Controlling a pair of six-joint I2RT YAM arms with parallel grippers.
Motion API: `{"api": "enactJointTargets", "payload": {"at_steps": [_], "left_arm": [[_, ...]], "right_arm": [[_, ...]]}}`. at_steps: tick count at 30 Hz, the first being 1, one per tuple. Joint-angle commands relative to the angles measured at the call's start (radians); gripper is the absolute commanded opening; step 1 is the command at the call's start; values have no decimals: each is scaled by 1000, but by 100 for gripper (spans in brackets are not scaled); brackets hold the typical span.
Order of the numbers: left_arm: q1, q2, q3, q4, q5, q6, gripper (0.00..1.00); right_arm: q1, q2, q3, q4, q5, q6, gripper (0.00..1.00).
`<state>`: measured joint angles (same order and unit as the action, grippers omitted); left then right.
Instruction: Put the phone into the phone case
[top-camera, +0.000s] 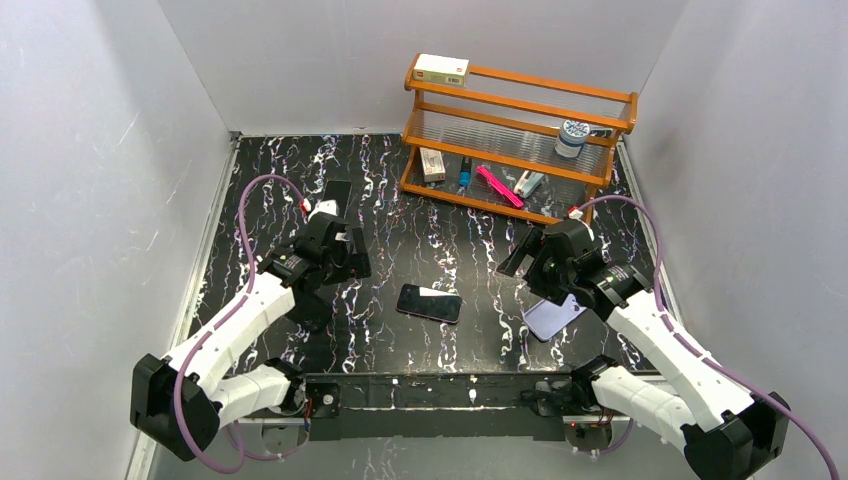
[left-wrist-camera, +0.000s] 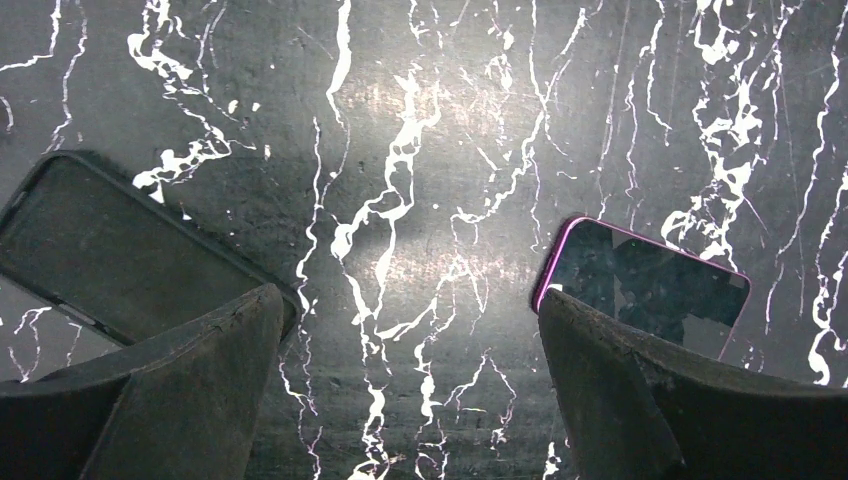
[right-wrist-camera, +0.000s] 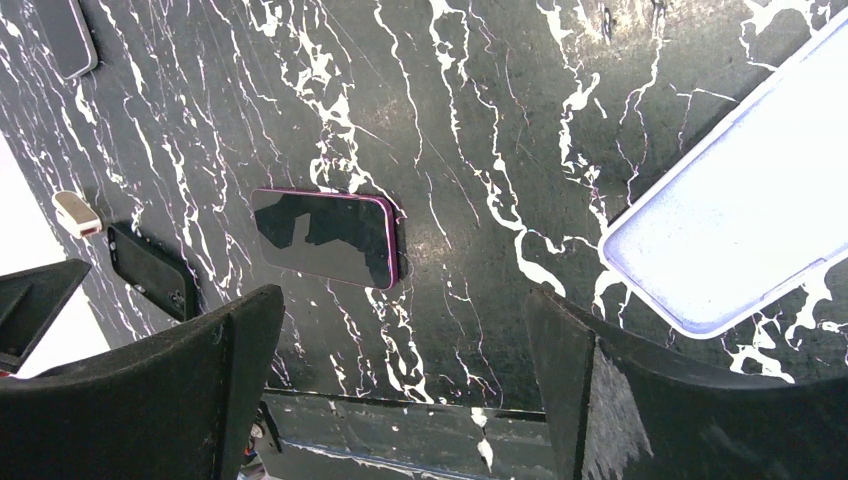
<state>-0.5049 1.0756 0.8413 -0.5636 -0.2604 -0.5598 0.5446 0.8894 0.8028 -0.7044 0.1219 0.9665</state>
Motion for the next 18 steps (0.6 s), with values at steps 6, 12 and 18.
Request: {"api": "enactJointTargets", "payload": {"at_steps": [6,12,18], "left_arm": [[5,34,1,-33,-61,-12,97],[52,89,4,-70,-77,-12,92],[205,126,-38,-29,5,13,83]], "right_arm": [[3,2,61,-15,21,-7,99],[3,-49,15,-16,6,14,99],[3,-71,21,-19,-15,7,99]]}}
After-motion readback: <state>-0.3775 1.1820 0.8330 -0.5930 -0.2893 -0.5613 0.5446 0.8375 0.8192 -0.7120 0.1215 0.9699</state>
